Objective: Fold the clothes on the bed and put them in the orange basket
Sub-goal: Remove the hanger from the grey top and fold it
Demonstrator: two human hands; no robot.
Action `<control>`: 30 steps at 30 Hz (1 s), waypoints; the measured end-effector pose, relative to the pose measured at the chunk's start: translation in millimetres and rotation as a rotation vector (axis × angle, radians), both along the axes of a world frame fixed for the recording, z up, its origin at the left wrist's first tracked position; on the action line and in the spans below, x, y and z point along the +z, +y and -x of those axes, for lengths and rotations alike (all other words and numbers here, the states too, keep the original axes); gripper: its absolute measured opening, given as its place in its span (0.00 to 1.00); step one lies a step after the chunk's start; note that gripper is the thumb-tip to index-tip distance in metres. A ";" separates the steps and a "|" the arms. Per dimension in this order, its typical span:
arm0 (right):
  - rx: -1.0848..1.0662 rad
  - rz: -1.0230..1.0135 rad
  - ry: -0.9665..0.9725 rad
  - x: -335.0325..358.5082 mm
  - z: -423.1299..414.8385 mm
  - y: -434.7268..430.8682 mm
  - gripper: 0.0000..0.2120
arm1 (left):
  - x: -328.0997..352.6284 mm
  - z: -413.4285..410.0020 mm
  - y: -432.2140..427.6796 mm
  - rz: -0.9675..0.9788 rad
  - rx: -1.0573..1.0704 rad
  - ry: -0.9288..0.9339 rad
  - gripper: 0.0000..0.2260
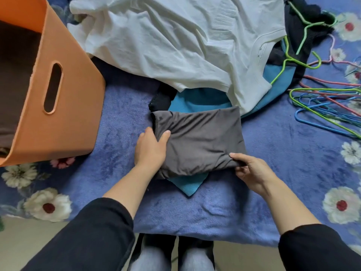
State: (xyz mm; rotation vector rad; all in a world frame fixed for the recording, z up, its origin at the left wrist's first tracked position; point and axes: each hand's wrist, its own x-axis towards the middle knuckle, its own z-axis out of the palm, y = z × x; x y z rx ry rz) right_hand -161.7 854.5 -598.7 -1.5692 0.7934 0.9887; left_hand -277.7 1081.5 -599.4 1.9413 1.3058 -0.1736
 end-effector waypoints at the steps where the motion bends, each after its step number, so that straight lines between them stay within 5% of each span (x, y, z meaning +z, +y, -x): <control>1: -0.046 -0.034 0.003 -1.3 -1.1 -2.1 0.06 | -0.3 5.1 2.6 -0.020 0.022 -0.072 0.16; 8: -0.731 -0.432 0.076 -1.7 43.8 22.5 0.12 | -1.1 33.1 -6.9 0.181 0.343 -0.197 0.06; 13: -0.450 -0.314 0.046 10.4 56.8 49.2 0.05 | -9.8 54.1 -18.5 0.428 0.551 -0.150 0.12; 20: -0.147 -0.606 -0.004 108.0 38.6 78.3 0.11 | 61.8 78.5 -50.5 0.966 1.034 -0.299 0.08; 26: 0.260 -0.719 -0.059 225.1 16.8 103.6 0.05 | 125.4 74.4 -54.1 1.048 1.201 -0.512 0.16; 30: 0.406 -0.816 -0.046 294.6 5.4 141.8 0.19 | 208.4 72.8 -25.1 0.990 1.135 -0.655 0.22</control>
